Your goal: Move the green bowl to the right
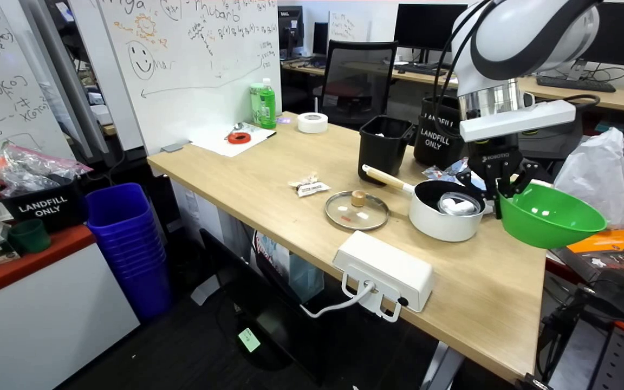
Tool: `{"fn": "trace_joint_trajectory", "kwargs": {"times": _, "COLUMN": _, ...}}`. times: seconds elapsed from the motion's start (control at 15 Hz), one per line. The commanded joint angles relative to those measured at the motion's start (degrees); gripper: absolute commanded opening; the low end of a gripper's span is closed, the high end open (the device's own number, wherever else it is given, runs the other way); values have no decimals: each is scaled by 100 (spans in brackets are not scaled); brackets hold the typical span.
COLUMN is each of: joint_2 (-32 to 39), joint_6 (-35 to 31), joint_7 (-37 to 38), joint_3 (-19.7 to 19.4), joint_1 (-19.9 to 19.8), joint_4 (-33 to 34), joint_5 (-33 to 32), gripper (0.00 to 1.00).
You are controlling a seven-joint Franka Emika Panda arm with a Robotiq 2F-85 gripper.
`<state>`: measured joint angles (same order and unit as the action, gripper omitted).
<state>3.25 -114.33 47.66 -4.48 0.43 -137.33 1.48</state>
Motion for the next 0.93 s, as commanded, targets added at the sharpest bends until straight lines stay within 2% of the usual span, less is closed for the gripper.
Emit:
{"fn": "trace_joint_trajectory", "kwargs": {"times": 0.0, "joint_2": 2, "joint_6": 9, "joint_7": 1, "joint_3": 65, "joint_1": -66, "joint_4": 7, "joint_5": -4, "gripper": 5}}
{"fn": "trace_joint_trajectory", "kwargs": {"times": 0.2, "joint_2": 38, "joint_6": -132, "joint_7": 113, "joint_3": 60, "joint_1": -76, "joint_4": 24, "joint_5": 150, "gripper": 1}}
{"fn": "trace_joint_trajectory", "kwargs": {"times": 0.47, "joint_2": 145, "joint_6": -276, "joint_7": 956, "joint_3": -14, "joint_1": -160, "joint_4": 196, "joint_5": 829, "gripper": 1}}
{"fn": "trace_joint_trajectory", "kwargs": {"times": 0.67, "joint_2": 47, "joint_6": -728, "joint_7": 1487, "joint_3": -129, "joint_1": -277, "joint_4": 113, "joint_5": 1032, "gripper": 1}}
{"fn": "trace_joint_trajectory", "kwargs": {"times": 0.87, "joint_2": -76, "joint_6": -1405, "joint_7": 2084, "joint_3": -298, "joint_1": -417, "joint_4": -66, "joint_5": 845, "gripper": 1}}
